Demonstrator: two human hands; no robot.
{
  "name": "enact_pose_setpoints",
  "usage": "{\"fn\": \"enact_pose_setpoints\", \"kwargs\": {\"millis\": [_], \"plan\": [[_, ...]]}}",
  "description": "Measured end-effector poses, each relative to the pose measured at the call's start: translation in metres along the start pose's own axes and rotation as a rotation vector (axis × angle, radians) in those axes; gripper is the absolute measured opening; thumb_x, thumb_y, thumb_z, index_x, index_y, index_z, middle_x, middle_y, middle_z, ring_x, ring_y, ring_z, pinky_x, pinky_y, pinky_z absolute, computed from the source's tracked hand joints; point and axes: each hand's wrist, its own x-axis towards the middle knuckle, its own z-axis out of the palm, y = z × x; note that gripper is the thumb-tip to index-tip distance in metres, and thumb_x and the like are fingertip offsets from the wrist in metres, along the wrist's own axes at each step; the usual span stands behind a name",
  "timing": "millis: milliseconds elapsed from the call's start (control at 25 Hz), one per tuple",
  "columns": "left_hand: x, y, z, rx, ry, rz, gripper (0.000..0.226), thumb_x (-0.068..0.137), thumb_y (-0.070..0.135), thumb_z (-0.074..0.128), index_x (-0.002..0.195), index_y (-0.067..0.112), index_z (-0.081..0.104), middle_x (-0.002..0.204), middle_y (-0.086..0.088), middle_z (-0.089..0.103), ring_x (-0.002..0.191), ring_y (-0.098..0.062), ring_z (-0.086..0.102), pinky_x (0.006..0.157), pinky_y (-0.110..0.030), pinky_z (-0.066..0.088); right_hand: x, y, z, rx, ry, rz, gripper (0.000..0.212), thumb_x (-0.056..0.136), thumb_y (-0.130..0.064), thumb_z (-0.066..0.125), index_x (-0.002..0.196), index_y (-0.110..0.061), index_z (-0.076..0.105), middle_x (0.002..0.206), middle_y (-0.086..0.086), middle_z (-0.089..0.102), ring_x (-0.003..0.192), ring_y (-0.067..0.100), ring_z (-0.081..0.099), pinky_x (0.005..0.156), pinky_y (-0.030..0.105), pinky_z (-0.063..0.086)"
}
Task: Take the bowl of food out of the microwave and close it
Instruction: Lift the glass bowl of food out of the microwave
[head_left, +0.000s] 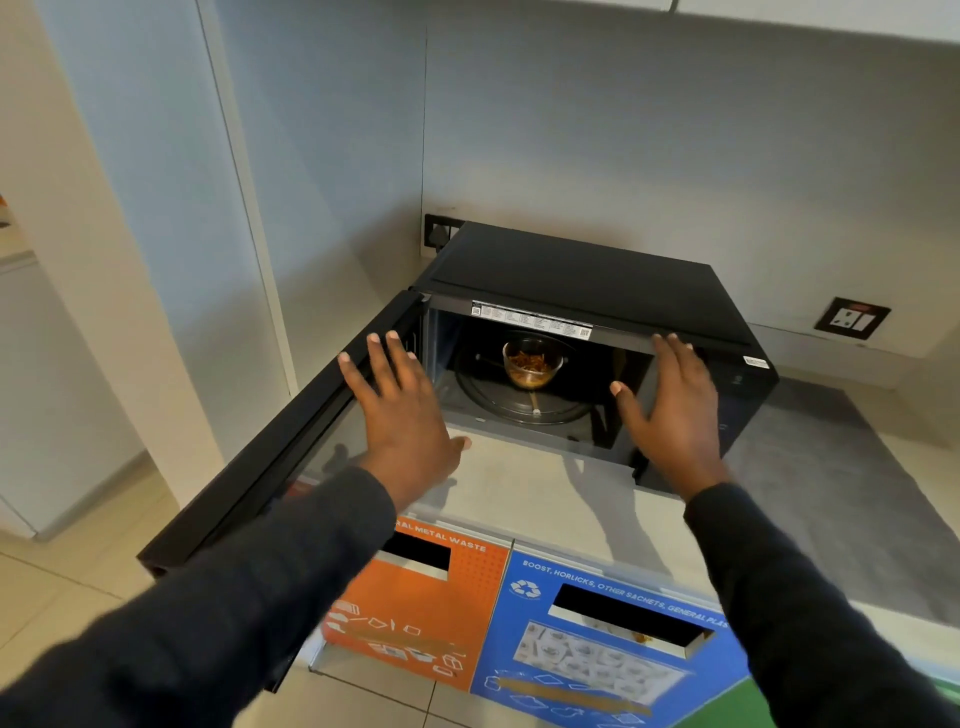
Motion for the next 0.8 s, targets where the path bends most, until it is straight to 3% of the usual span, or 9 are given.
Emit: {"fn": "enact_pose_setpoints", "kwargs": {"millis": [120,280,360,520,680,800], "plan": [[-0.019,0.020,0.046,-0.136,0.053,0.099,0.118,0.085,0.086,0.025,0.161,0.002,-0.008,0.168,-0.029,-0.019,0.155,-0.047,-0.018,0.120,-0.070,-0.012,-0.048,-0.017,0.032,0.169,-0.094,0.050,0.076,0.096,-0.051,0.059,0.157,-0.016,0.031,0.164,0.011,0.035,0.152,0.030,0.031,0.121,0.053,0.033],[-0.033,0.047,0.102,-0.537,-0.090,0.166,0.106,0.093,0.079,0.026,0.164,0.005,-0.001,0.173,-0.020,-0.007,0.160,-0.035,-0.009,0.129,-0.050,-0.003,-0.079,-0.021,0.076,0.442,-0.263,0.280,0.074,0.097,-0.050,0.058,0.158,-0.017,0.032,0.165,0.009,0.035,0.150,0.029,0.036,0.120,0.044,0.034],[-0.028,0.062,0.120,-0.821,-0.101,0.154,0.101,0.095,0.075,0.031,0.165,0.008,0.002,0.174,-0.014,-0.003,0.161,-0.027,-0.007,0.129,-0.041,-0.005,-0.080,-0.020,0.096,0.576,-0.254,0.384,0.078,0.093,-0.056,0.056,0.157,-0.020,0.032,0.165,0.007,0.036,0.149,0.028,0.038,0.117,0.038,0.033],[-0.007,0.094,0.125,-1.293,-0.123,0.035,0.096,0.093,0.068,0.040,0.165,0.013,0.010,0.175,-0.003,0.006,0.160,-0.014,0.001,0.130,-0.034,0.000,-0.069,-0.017,0.130,0.754,-0.214,0.487,0.087,0.084,-0.069,0.050,0.158,-0.027,0.030,0.164,0.003,0.037,0.148,0.025,0.039,0.117,0.040,0.036],[0.035,0.114,0.122,-1.525,-0.204,-0.028,0.097,0.086,0.074,0.036,0.165,0.023,0.013,0.174,0.004,0.012,0.160,-0.010,0.009,0.131,-0.042,0.012,-0.042,-0.010,0.161,0.912,-0.160,0.519,0.085,0.084,-0.070,0.051,0.157,-0.030,0.032,0.162,-0.002,0.040,0.143,0.015,0.042,0.109,0.029,0.034],[0.057,0.123,0.126,-1.763,-0.237,-0.047,0.102,0.078,0.081,0.037,0.164,0.029,0.019,0.171,0.011,0.019,0.153,-0.001,0.018,0.127,-0.031,0.013,-0.025,-0.008,0.176,1.110,-0.115,0.597,0.081,0.082,-0.072,0.049,0.153,-0.034,0.038,0.155,-0.007,0.045,0.137,0.010,0.043,0.102,0.024,0.033]]}}
